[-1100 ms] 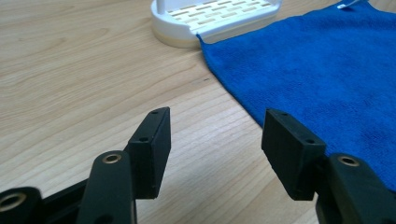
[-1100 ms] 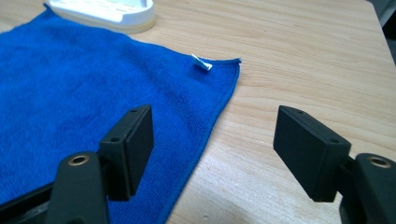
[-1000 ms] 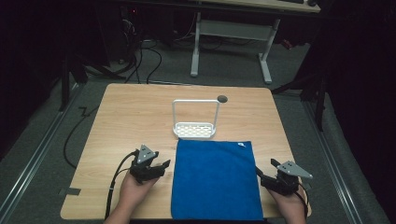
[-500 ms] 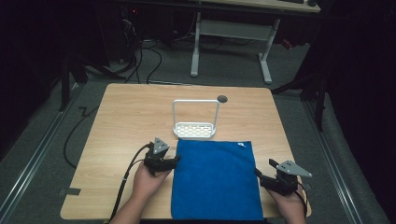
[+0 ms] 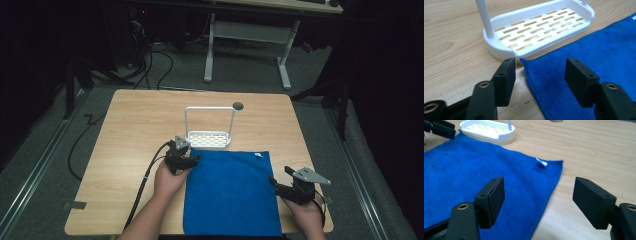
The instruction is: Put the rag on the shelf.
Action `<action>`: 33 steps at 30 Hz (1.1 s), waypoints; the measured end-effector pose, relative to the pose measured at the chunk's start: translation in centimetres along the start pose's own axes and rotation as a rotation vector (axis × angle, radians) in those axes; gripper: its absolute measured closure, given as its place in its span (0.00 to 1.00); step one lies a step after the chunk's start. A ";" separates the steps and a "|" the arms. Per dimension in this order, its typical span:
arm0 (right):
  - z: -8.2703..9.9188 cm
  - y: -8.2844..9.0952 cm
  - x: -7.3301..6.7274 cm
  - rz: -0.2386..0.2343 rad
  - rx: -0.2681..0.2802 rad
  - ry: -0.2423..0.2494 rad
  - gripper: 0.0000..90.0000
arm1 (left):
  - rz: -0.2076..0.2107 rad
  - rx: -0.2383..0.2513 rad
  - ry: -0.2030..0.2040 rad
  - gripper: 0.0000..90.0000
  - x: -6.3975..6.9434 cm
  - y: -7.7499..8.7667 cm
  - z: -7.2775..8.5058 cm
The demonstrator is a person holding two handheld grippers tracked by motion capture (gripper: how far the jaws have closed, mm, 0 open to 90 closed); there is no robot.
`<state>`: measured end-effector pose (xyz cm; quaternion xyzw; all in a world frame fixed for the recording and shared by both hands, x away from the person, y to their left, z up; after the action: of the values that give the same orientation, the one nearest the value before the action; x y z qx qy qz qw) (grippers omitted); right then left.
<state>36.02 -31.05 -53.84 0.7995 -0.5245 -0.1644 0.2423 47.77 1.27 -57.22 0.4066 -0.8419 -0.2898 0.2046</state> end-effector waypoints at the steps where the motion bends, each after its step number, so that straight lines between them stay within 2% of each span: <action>1: 0.0 0.0 0.0 0.000 0.000 0.000 0.29 | 0.000 0.000 0.000 0.50 0.0 0.0 0.0; 3: -0.7 -0.5 0.0 -0.002 0.007 0.000 0.30 | -0.005 0.009 0.008 0.50 -0.3 0.0 -0.1; 7: -2.4 -2.0 0.4 0.010 0.001 0.002 0.34 | 0.004 -0.018 0.071 0.51 -0.7 -0.2 0.1; 10: -3.0 -2.7 0.7 0.016 -0.003 0.003 0.35 | 0.000 -0.025 0.069 0.54 -0.6 -0.3 0.1; 16: -4.6 -4.7 2.2 0.061 -0.013 0.009 0.42 | -0.001 -0.040 0.088 0.59 -0.7 -0.5 0.1; 18: -5.0 -5.5 3.1 0.073 -0.022 -0.018 0.44 | -0.008 -0.040 0.076 0.62 -0.6 -0.5 0.1; 19: -5.0 -6.4 3.8 0.070 -0.037 -0.066 0.45 | -0.012 -0.042 0.065 0.63 -0.5 -0.6 0.1; 22: -4.6 -6.9 4.0 0.058 -0.053 -0.076 0.46 | -0.014 -0.042 0.060 0.65 -0.4 -0.6 0.1; 27: -3.4 -8.0 3.5 0.055 -0.123 -0.041 0.48 | -0.016 -0.038 0.037 0.66 -0.1 -0.8 -0.1; 29: -2.7 -8.6 3.4 0.060 -0.163 -0.020 0.51 | -0.026 -0.045 0.054 0.67 0.0 -0.8 0.0; 33: -2.5 -9.0 3.6 0.053 -0.179 -0.029 0.54 | -0.053 -0.046 0.046 0.70 0.0 -0.8 0.0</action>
<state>45.52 -30.81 -56.83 0.7581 -0.5320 -0.2157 0.3093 48.27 0.83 -57.74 0.4305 -0.8190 -0.3050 0.2254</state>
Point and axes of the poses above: each handheld gripper's, and its own axes: y roughly backward along the jaws, z roughly out of its underside, x roughly to its right, the point moved 7 cm from there along -y, roughly forward along the jaws, and after that the axes turned 3 degrees about -x, right-handed, at the moved point
